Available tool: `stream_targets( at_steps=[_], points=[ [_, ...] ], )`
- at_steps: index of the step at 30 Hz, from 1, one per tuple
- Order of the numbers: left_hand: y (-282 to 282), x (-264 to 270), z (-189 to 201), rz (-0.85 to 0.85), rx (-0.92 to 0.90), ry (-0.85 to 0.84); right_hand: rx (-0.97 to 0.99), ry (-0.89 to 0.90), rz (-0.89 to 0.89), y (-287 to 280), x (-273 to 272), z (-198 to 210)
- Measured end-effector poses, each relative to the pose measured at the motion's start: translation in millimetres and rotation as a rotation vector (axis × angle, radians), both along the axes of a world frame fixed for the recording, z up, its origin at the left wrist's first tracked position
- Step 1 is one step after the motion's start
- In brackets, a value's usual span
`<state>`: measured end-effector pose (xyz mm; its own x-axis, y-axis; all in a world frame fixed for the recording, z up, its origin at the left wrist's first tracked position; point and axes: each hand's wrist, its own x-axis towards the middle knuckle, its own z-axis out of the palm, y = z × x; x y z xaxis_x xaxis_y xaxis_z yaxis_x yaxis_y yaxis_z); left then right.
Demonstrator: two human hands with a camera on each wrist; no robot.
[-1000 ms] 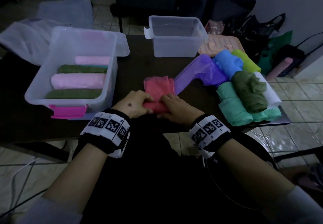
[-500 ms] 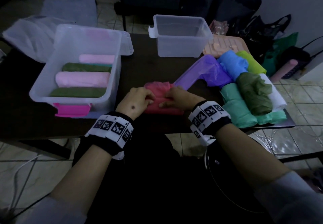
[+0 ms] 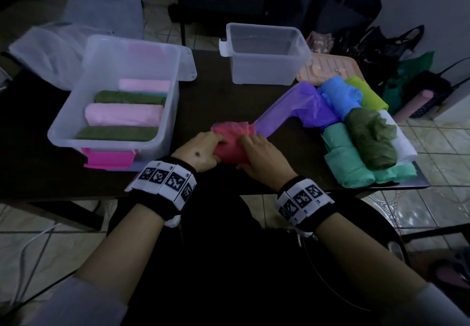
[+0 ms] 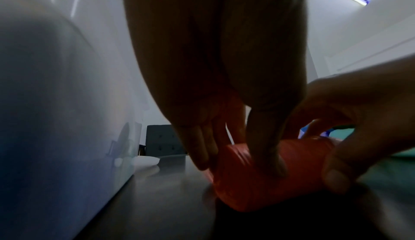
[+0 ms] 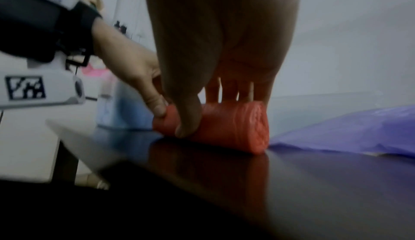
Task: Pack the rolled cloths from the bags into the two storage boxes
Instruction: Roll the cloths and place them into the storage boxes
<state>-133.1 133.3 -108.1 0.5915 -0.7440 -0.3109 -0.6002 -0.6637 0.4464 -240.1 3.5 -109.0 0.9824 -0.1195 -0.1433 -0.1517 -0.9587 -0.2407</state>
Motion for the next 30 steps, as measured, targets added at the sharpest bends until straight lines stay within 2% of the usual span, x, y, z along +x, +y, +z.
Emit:
stream_targets(
  at_steps=[3,7,10,14,18,23,30],
  points=[
    [6.2,2.5,1.6,-0.002,0.043,0.04,0.049,0.054,0.03,0.3,1.6,5.8],
    [10.3,3.3,7.3,-0.012,-0.059,-0.009,0.185,0.166,0.039,-0.1,6.1,17.1],
    [9.9,4.6,6.6,-0.016,-0.039,0.023,0.303,0.252,0.051,-1.6,8.5,26.7],
    [7.8,9.2,4.9,0.007,0.005,0.074,0.289,0.39,0.029,-9.3,20.8,29.9],
    [6.8,8.5,4.3,0.031,0.01,0.061,0.13,0.309,0.022,-14.8,37.9,25.8],
    [5.5,7.4,7.8,0.019,0.008,0.07,0.087,0.404,0.02,-10.9,51.0,19.5],
    [1.0,4.9,17.7,0.014,0.033,0.063,0.165,0.322,0.067,-6.0,36.3,12.2]
  ],
)
